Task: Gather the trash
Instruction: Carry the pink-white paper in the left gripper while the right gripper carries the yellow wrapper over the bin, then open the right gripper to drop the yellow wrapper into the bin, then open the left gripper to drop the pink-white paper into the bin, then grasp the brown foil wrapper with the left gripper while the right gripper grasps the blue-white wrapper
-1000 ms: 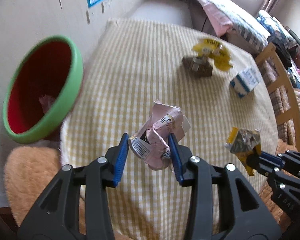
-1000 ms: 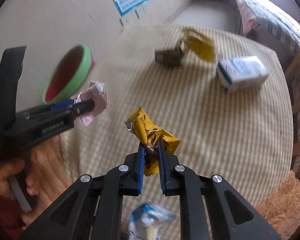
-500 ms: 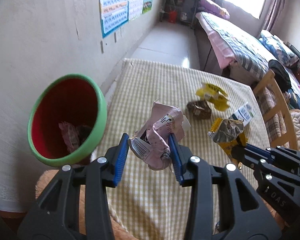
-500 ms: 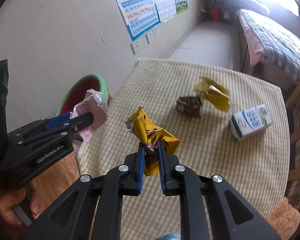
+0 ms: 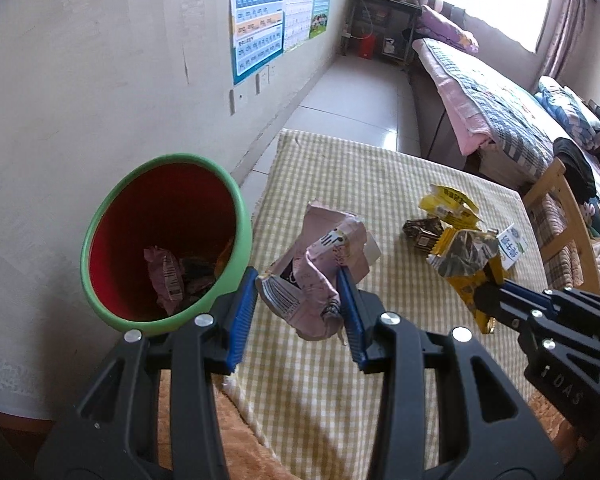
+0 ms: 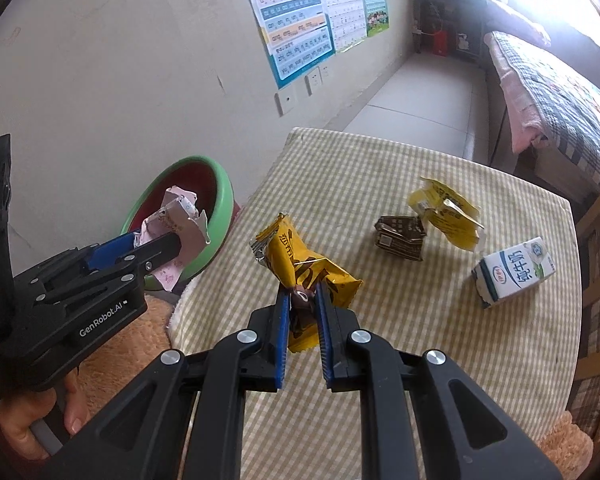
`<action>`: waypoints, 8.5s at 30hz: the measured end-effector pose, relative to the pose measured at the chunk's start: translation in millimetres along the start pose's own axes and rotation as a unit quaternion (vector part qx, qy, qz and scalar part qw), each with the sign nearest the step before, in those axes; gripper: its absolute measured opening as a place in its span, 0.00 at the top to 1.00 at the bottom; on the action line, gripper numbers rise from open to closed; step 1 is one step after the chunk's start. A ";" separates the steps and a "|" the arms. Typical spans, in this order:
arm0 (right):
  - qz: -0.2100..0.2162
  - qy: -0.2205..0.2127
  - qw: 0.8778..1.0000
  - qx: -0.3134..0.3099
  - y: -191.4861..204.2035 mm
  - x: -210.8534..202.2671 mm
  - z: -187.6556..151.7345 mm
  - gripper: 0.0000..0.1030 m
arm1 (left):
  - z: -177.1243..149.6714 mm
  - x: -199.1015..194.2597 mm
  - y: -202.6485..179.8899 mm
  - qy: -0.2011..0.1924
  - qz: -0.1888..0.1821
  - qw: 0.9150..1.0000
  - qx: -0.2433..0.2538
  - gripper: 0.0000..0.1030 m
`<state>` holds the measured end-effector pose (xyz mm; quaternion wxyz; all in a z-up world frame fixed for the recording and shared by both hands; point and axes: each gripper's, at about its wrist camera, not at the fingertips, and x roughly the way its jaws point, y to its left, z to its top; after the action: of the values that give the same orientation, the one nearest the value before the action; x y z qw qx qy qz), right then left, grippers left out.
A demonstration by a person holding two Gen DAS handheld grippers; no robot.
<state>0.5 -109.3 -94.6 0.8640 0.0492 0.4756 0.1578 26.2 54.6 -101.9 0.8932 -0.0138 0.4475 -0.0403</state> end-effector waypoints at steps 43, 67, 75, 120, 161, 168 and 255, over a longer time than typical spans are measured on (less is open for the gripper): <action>0.030 0.020 0.996 -0.078 74.4 27.9 22.7 0.86 | -9.9 -4.8 84.2 -0.006 0.053 0.996 -0.076 0.63; 0.063 0.026 0.992 -0.107 112.2 67.3 65.3 0.86 | -7.1 4.1 122.5 -0.008 0.089 0.991 -0.099 0.63; 0.081 0.051 0.990 -0.107 124.8 93.3 76.9 0.86 | 5.0 17.4 146.6 -0.006 0.102 0.989 -0.103 0.63; 0.071 0.078 0.987 -0.123 151.5 128.1 94.9 0.85 | 9.3 65.3 180.2 0.038 0.107 0.986 -0.119 0.62; 0.057 0.037 0.994 -0.090 61.8 47.6 49.6 0.52 | 5.7 40.1 140.7 0.024 0.087 0.990 -0.106 0.41; 0.000 0.089 0.996 -0.008 -30.5 16.5 -20.3 0.51 | -8.0 27.8 96.6 0.025 0.059 0.994 -0.088 0.41; -0.040 0.051 0.987 0.150 -112.9 33.0 -110.1 0.84 | -5.2 75.1 -104.8 0.095 -0.050 0.994 0.015 0.51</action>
<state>-49.7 -212.7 -207.5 0.8272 0.1507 0.5388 0.0521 60.6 -56.2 -158.7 0.8435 -0.0192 0.5288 -0.0927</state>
